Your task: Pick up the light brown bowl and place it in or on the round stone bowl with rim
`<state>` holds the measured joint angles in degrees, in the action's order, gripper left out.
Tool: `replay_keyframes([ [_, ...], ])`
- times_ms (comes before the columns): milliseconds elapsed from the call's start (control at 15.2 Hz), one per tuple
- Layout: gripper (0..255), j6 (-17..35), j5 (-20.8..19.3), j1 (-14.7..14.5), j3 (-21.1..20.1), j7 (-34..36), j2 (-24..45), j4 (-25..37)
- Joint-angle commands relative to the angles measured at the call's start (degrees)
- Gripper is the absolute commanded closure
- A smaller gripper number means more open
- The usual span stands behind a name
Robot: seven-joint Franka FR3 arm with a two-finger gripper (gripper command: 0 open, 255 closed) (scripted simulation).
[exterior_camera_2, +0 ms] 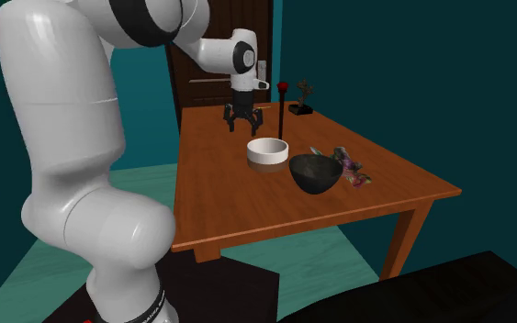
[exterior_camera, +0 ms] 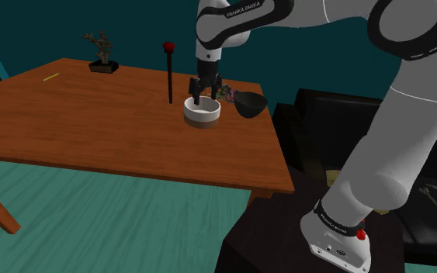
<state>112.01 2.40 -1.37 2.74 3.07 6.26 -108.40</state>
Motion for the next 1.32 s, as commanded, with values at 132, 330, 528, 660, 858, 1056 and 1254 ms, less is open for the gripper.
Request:
replay_keyframes([
  [132, 0, 0.66, -0.04, -0.05, -0.09, 0.16, 9.31, 8.63],
  [330, 0, 0.32, -0.1, -0.04, -0.14, 0.28, 16.41, 16.04],
  [528, 0, 1.71, -0.07, -0.05, -0.17, 0.25, 16.8, 15.04],
  [660, 0, 3.06, -0.03, -0.06, -0.19, 0.23, 17.24, 14.12],
  [858, 0, 5.46, 0.04, -0.08, -0.23, 0.18, 18.11, 12.6],
  [1056, 0, 5.46, 0.04, -0.08, -0.23, 0.18, 18.11, 12.6],
  [1254, 0, 5.46, 0.04, -0.08, -0.23, 0.18, 18.11, 12.6],
])
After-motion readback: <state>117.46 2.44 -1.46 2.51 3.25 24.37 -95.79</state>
